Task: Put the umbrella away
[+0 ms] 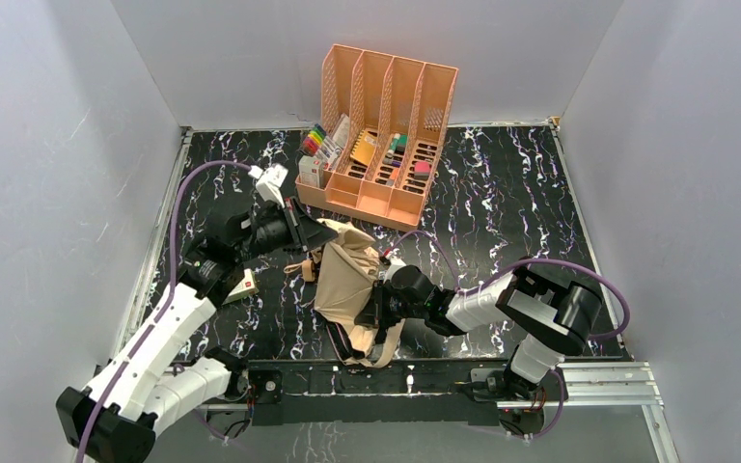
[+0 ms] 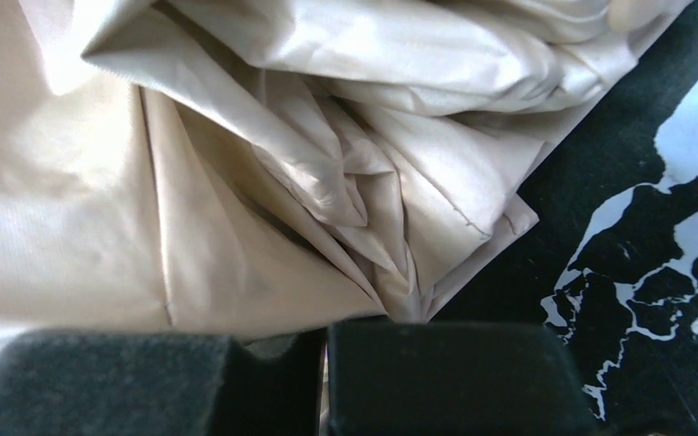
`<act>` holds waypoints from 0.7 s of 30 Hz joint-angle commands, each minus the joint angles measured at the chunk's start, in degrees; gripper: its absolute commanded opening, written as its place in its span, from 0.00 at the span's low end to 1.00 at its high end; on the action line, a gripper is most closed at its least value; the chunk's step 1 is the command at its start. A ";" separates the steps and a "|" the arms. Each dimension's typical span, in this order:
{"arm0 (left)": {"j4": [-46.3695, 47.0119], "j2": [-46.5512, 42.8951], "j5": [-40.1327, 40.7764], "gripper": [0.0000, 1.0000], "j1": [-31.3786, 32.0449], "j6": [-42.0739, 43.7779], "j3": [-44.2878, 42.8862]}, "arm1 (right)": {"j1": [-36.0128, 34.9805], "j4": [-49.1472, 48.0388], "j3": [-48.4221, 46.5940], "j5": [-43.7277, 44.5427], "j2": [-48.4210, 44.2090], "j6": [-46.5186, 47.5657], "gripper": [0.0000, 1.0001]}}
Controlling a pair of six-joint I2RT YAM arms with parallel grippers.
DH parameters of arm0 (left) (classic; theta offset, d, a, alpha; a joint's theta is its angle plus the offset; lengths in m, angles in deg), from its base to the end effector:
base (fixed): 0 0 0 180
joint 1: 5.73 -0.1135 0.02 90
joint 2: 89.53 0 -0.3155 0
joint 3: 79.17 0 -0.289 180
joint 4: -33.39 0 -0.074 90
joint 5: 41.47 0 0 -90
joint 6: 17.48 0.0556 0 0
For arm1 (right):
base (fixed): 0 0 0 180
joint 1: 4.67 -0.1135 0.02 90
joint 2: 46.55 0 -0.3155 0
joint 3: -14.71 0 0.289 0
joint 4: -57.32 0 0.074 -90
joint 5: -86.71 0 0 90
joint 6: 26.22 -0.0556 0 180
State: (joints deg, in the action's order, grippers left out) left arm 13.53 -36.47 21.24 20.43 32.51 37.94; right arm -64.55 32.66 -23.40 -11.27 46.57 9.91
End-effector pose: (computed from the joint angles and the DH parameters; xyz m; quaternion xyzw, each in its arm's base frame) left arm 0.2012 -0.1272 0.3935 0.0607 0.7574 -0.4923 0.4245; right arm 0.1510 0.2757 0.1266 -0.0799 0.8624 0.4485 0.2206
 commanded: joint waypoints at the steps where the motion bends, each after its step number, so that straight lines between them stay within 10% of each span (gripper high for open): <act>1: 2.09 -6.07 -2.72 0.00 0.50 -3.79 2.01 | -0.59 6.92 1.54 1.51 2.65 1.12 0.08; 10: 1.70 -15.40 1.88 0.00 7.34 -8.69 13.03 | -0.55 6.39 1.05 1.39 2.69 0.76 0.09; 21: 11.42 -13.98 25.13 0.00 36.72 -11.80 24.70 | -0.63 10.48 0.53 2.43 -4.58 1.03 0.18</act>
State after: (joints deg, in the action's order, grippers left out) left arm 18.51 -52.21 36.06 49.21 21.82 60.62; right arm -64.77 33.42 -23.42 -11.10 45.87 9.12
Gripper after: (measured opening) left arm 0.008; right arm 0.153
